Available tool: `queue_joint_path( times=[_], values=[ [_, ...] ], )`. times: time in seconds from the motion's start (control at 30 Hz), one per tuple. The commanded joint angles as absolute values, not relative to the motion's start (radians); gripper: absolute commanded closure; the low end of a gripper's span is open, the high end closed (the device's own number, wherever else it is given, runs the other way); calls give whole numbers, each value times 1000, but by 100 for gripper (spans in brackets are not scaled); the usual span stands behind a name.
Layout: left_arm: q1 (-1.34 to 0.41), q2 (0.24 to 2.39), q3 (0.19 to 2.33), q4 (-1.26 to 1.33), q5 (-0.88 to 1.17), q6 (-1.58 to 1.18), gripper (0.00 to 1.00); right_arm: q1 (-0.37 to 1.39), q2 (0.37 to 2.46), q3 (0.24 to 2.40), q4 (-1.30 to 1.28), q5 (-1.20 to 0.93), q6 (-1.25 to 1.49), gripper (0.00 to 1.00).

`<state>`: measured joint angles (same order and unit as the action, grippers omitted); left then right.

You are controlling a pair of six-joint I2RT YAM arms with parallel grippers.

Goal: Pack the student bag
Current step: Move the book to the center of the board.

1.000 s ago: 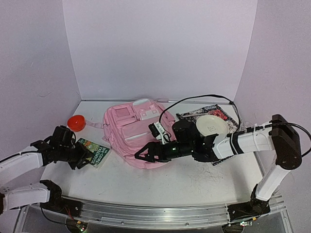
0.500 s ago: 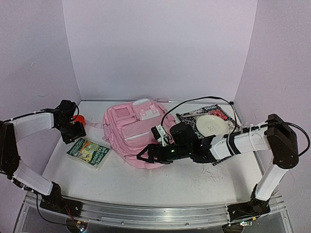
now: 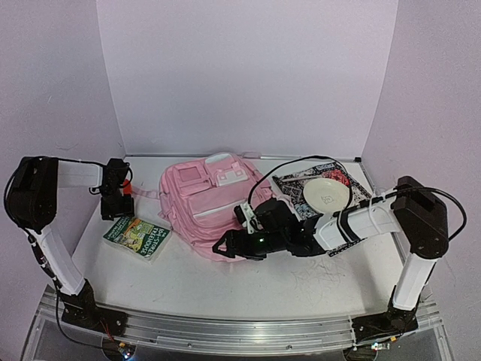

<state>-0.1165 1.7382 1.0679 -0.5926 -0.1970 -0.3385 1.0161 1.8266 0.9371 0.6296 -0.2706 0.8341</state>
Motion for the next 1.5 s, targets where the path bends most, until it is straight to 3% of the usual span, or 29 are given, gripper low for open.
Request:
queue_joint_path(
  times=[0.0, 0.53, 0.8, 1.2, 1.47],
  values=[
    [-106, 1780, 1087, -553, -173, -297, 33, 1007, 1866, 997, 624, -234, 830, 12],
    [-149, 1528, 734, -560, 303, -469, 37, 930, 1947, 1101, 623, -231, 789, 12],
    [-334, 1459, 701, -514, 379, -644, 37, 913, 1984, 1155, 622, -266, 770, 12],
    [-350, 1309, 605, -465, 405, -756, 33, 941, 1805, 872, 610, -321, 927, 12],
    [-350, 1288, 565, -548, 393, -693, 32, 1048, 1824, 862, 602, -355, 1031, 18]
  ],
)
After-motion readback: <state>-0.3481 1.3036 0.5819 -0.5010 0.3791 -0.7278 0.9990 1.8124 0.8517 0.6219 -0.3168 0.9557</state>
